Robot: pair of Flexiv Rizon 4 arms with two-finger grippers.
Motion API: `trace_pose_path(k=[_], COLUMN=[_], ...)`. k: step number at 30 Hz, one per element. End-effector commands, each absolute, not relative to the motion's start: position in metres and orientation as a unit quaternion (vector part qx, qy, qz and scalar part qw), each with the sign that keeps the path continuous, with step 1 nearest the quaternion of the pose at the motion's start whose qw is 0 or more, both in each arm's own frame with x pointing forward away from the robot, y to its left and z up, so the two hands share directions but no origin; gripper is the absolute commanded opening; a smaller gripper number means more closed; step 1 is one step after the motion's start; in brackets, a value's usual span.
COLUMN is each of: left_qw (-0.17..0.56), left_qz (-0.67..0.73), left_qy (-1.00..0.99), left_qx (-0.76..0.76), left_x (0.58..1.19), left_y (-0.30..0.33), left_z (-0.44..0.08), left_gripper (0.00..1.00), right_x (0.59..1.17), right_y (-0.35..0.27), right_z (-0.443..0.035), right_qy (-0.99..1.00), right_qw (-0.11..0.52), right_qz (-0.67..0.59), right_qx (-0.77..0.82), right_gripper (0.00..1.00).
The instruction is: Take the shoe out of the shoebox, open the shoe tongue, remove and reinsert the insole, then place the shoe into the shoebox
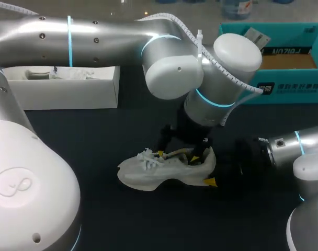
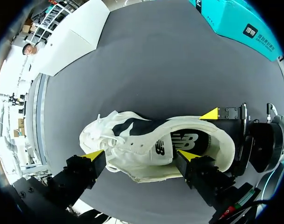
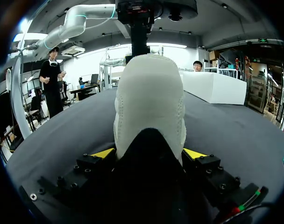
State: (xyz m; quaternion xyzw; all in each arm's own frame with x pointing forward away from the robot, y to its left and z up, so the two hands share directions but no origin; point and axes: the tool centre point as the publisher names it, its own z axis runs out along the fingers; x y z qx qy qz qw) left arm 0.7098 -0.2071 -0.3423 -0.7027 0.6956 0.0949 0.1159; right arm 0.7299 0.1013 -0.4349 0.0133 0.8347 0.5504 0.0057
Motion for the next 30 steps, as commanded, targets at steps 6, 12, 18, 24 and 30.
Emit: trace_pose_path(k=[6, 12, 18, 24, 30], left_qw=[0.161, 0.174, 0.178, 0.184, 0.187], left_qz=[0.111, 0.127, 0.126, 0.106, 0.098], left_qy=[0.667, 0.661, 0.658, 0.661, 0.652], left_qx=[-0.719, -0.719, -0.721, -0.720, -0.728], left_x=[0.703, 0.704, 0.704, 0.703, 0.708], left_y=[-0.220, -0.215, -0.208, -0.201, -0.192], left_z=[-0.355, -0.369, -0.370, -0.359, -0.350], left_gripper=[1.00, 1.00, 0.33, 0.00, 0.00], right_x=[0.730, 0.730, 0.730, 0.730, 0.730], right_y=[0.104, 0.104, 0.104, 0.104, 0.104], right_z=[-0.442, -0.442, -0.442, -0.442, -0.442], right_qy=[0.836, 0.836, 0.836, 0.836, 0.836], right_qw=[0.006, 0.006, 0.006, 0.006, 0.006], right_qz=[0.549, 0.549, 0.549, 0.549, 0.549], right_qx=[0.014, 0.014, 0.014, 0.014, 0.014], right_gripper=[0.00, 0.00, 0.00, 0.00, 0.00])
